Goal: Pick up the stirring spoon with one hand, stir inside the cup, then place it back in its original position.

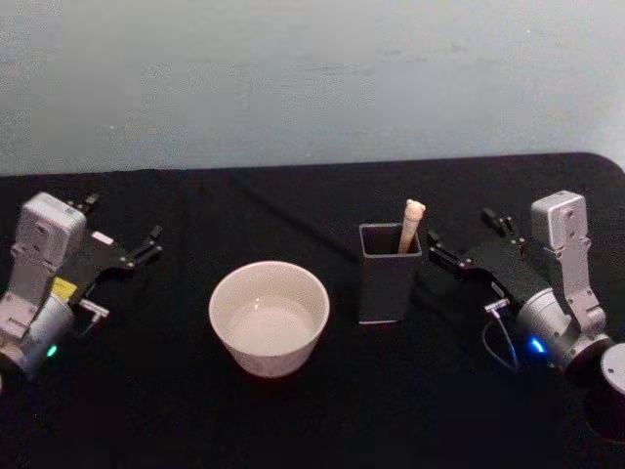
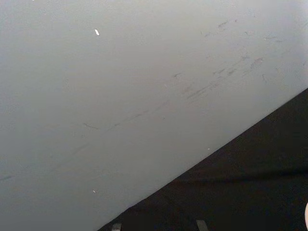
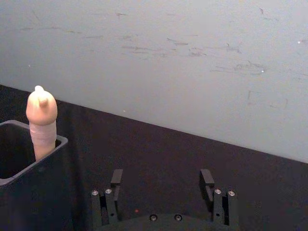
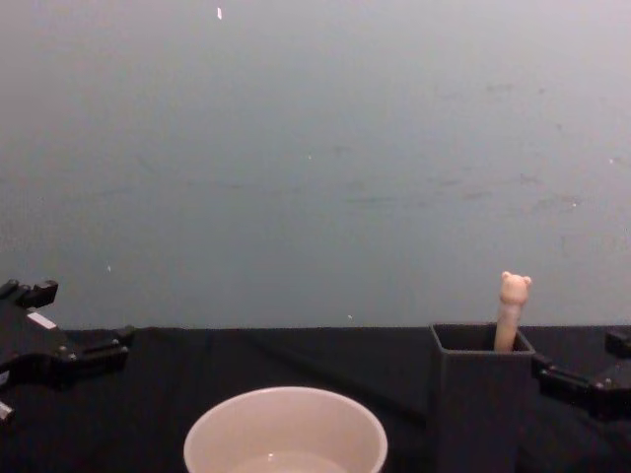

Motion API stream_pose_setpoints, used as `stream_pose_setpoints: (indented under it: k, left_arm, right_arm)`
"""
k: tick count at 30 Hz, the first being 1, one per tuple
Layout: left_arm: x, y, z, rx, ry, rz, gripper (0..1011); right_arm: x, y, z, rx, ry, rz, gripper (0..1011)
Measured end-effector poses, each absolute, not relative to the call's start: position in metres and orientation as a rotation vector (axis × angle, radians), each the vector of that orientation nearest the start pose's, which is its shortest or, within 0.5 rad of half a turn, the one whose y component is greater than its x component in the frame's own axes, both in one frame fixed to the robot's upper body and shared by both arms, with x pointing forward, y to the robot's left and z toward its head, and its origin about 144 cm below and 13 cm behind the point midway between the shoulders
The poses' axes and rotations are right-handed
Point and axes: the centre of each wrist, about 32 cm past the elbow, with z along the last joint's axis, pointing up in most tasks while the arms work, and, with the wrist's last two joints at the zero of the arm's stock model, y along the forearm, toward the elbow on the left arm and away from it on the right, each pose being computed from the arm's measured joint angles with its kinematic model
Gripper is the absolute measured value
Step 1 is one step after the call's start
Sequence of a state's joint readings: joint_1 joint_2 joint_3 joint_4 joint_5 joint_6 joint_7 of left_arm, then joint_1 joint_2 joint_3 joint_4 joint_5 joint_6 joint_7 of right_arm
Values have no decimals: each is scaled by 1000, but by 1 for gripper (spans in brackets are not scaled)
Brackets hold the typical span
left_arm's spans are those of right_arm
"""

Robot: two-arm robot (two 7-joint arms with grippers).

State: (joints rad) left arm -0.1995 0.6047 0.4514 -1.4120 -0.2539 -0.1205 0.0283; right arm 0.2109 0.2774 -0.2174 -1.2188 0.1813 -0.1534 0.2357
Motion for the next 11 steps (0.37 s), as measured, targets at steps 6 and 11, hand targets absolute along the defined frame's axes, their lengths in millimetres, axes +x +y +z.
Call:
stream_pose_setpoints:
  k: [6, 11]
  left_arm:
    - [489, 310, 1140, 304, -285, 1248, 1001]
    - [489, 310, 1140, 304, -285, 1248, 1001]
  right_arm:
    - [509, -275, 1103, -131, -67, -1208, 1002]
    - [509, -275, 1103, -131, -66, -1208, 1002]
